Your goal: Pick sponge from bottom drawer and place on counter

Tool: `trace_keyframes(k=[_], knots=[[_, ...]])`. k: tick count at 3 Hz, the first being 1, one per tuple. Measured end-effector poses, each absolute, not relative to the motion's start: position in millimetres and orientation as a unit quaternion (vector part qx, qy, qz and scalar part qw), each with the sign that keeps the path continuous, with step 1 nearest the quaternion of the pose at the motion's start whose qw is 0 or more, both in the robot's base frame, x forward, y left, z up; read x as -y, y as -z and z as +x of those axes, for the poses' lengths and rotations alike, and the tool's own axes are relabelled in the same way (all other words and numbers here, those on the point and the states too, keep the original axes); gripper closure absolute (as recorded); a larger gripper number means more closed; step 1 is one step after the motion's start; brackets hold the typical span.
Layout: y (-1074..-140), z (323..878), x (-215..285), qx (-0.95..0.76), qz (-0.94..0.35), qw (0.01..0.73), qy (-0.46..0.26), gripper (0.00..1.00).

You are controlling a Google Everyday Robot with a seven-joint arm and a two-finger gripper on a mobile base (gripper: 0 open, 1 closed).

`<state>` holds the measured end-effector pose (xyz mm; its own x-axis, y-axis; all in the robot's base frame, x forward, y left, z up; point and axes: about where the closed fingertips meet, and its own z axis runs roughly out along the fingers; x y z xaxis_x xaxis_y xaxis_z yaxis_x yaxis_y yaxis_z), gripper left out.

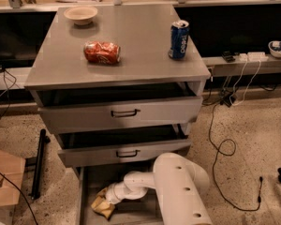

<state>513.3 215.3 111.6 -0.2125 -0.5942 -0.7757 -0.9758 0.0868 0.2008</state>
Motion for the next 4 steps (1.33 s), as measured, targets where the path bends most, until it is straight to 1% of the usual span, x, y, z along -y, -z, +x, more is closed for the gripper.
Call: trace_keyframes(k=[1,2,3,4], knots=[[-130.7,494.4,-214.9,-0.676,-0.575,0.284,-0.363,1.0],[-188.3,463.4,-216.1,-0.632,-0.574,0.357,-0.379,1.0],[-237.3,431.4,-190.7,-0.595,-0.566,0.41,-0.397,1.0],[-303.8,425.3,-120.5,-0.538,-0.554,0.489,-0.405,1.0]])
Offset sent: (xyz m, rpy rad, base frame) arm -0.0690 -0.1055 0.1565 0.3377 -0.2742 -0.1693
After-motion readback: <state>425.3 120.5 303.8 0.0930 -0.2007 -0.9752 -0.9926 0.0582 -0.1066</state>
